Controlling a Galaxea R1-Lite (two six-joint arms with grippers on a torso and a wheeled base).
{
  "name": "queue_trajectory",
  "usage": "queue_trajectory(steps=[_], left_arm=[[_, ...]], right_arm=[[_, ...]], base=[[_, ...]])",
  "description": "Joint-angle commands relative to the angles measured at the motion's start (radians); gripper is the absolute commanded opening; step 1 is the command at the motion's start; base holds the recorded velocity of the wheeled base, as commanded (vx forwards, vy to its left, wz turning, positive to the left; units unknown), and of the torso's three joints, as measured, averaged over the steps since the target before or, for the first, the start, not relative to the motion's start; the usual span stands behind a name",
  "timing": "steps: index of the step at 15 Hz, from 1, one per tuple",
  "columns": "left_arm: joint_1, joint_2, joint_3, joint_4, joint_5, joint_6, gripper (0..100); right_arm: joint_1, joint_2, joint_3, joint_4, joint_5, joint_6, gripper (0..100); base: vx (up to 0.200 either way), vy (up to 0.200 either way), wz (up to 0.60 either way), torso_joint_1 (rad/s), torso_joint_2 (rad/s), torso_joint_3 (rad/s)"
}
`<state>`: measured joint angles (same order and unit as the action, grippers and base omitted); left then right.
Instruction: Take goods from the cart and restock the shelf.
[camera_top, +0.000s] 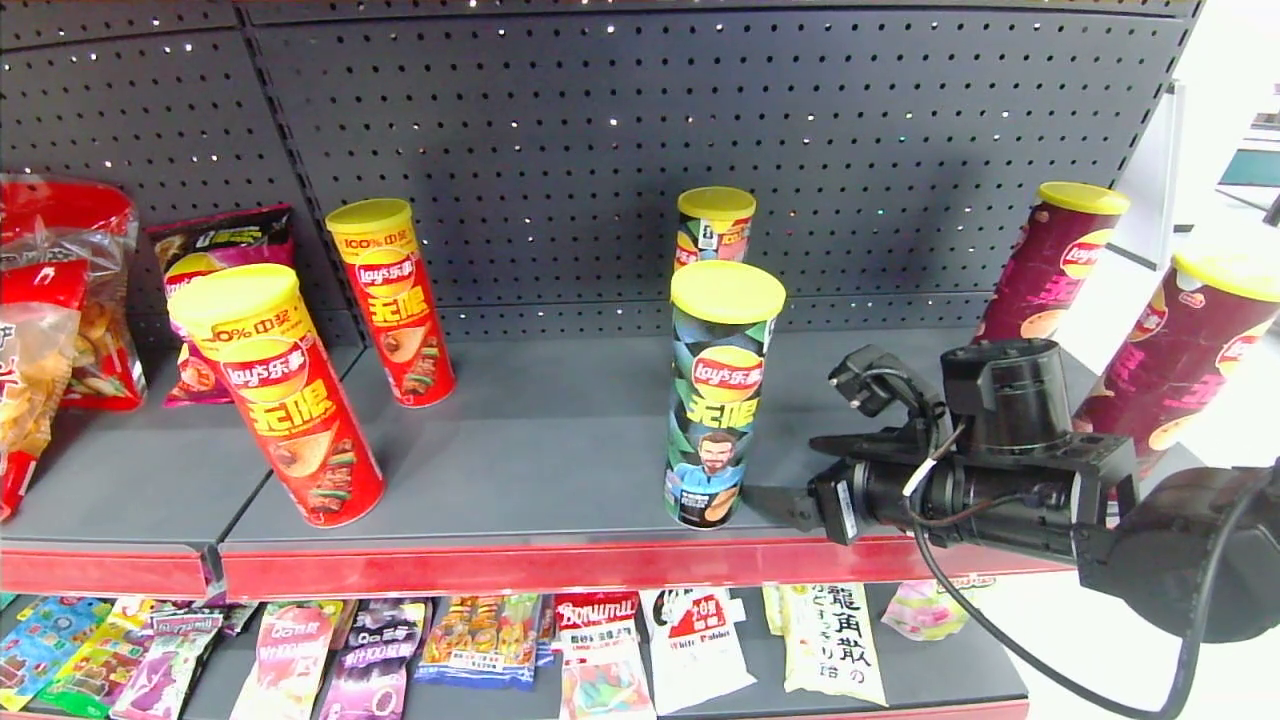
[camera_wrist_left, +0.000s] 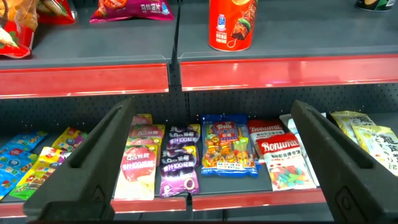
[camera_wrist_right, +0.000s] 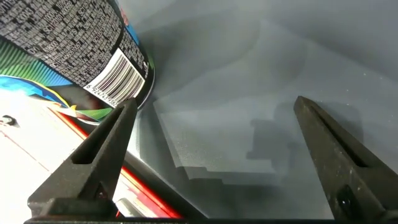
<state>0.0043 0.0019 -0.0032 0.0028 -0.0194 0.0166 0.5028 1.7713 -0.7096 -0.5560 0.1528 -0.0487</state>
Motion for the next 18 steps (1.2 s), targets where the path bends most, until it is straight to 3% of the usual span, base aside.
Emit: queue_trajectory(steps=[1, 12, 16, 18], left_arm=[[0.0, 0.0, 0.0, 0.0, -0.001, 0.0, 100], [-0.001, 0.0, 0.0, 0.0, 0.001, 0.0, 100], [0.0, 0.0, 0.0, 0.0, -0.001, 0.0, 100], [0.0, 0.0, 0.0, 0.0, -0.001, 0.0, 100]], right_arm=[[0.0, -0.003, 0.002, -0.001, 0.001, 0.0, 100], [-0.003, -0.027, 0.024, -0.001, -0.018, 0.0, 100], [0.007, -0.236, 0.171, 0.001, -0.082, 0.001, 100], [0.053, -0.484, 0.243, 0.007, -0.116, -0.005, 100]], base=[[0.0, 0.0, 0.0, 0.0, 0.0, 0.0], [0.0, 0.0, 0.0, 0.0, 0.0, 0.0], [0.0, 0.0, 0.0, 0.0, 0.0, 0.0], [0.0, 0.0, 0.0, 0.0, 0.0, 0.0]])
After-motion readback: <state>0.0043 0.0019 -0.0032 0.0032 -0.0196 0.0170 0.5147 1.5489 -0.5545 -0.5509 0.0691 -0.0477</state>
